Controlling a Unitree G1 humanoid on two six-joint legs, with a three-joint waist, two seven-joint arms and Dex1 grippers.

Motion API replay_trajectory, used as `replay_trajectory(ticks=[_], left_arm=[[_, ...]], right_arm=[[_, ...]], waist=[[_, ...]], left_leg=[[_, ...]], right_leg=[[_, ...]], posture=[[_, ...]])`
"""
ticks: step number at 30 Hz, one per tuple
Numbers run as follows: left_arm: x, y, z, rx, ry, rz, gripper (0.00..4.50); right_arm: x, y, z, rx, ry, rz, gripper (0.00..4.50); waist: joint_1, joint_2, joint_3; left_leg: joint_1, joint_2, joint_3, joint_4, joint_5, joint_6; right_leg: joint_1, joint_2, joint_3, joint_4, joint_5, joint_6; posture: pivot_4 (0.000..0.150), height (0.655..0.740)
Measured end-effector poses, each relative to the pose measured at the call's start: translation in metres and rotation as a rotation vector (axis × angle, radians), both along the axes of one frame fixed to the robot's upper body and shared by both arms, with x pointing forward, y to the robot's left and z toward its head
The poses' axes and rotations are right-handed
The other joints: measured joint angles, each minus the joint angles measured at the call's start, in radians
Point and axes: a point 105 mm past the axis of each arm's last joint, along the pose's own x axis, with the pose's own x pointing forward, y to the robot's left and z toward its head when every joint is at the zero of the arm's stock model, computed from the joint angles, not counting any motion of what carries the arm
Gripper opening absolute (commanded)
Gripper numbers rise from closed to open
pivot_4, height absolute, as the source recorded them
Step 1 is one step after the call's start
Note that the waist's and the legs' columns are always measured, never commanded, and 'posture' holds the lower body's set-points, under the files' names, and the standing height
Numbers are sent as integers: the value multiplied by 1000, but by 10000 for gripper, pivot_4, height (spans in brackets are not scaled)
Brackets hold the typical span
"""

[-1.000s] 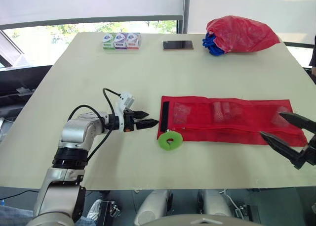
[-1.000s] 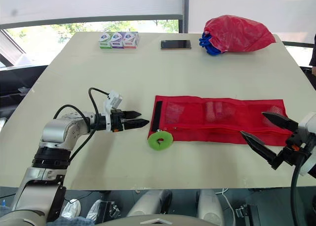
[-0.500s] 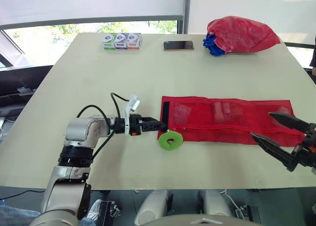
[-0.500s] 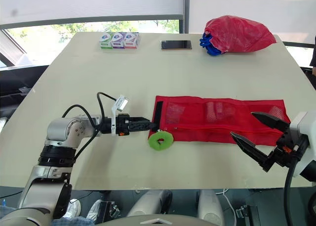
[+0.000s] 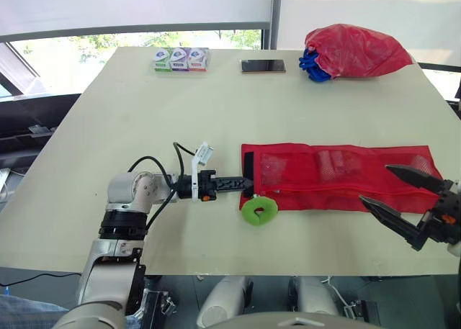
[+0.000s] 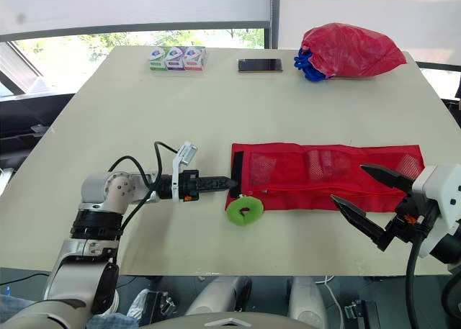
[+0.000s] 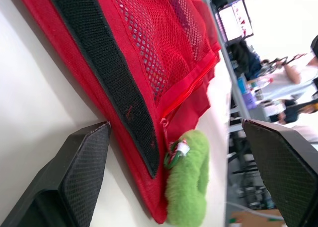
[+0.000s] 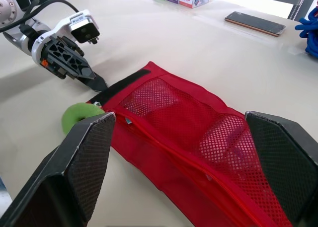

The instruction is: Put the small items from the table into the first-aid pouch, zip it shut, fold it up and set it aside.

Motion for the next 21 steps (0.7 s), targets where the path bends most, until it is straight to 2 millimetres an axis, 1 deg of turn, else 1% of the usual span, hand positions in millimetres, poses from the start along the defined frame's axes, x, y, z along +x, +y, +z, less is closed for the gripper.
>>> replay_trajectory(ticks=[9,10,11,12,14,17,18,19,20,21], left_arm=[[2,-4,-2,-18,25,26,45000],[2,-4,-2,-20,25,27,41026],[1,-4,-2,-22,25,26,39922],[2,-5,-4,-17,27,32,37051],[-1,-9,-9,-17,45,30,28356],[-3,-14,-16,-4,66,26,13134],[-3,-14,-16,-6,65,24,9074],[-3,-15,-14,-15,59,19,3631],[-3,-16,-11,-24,50,13,1105],[-2,-16,-11,-25,48,13,1105]], right_arm=[[1,2,0,7,-12,-2,44452],[2,2,0,7,-12,-3,45000],[2,2,0,7,-13,-3,45000],[2,2,1,7,-14,-3,45000],[2,2,1,7,-15,-4,45000],[3,3,2,9,-20,-2,45000],[3,3,1,10,-19,-2,45000],[3,3,2,10,-21,-3,45000],[3,3,2,10,-21,-3,45000],[3,3,2,10,-21,-3,45000]], waist=[[8,0,0],[8,0,0],[8,0,0],[8,0,0],[8,0,0],[8,-1,1],[8,-1,1],[9,0,0],[10,0,0],[10,1,0]], left_leg=[[0,0,0,0,0,0],[0,0,0,0,0,0],[0,0,0,0,0,0],[0,0,0,0,0,0],[0,0,0,0,0,0],[0,0,0,0,0,0],[0,0,0,0,0,0],[0,0,0,0,0,0],[0,0,0,0,0,0],[0,0,0,0,0,0]], right_leg=[[0,-1,0,0,0,0],[0,-1,0,0,0,0],[0,0,0,0,0,0],[0,-1,0,0,0,0],[0,-1,1,0,0,0],[0,-1,0,0,0,0],[0,-1,0,0,0,0],[0,-1,0,0,0,0],[0,-1,0,0,0,0],[0,-1,0,0,0,0]], posture=[[1500,7400],[1500,7400],[1500,7400],[1500,7400],[1500,7400],[1500,7400],[1500,7400],[1500,7400],[1500,7400],[1500,7400]])
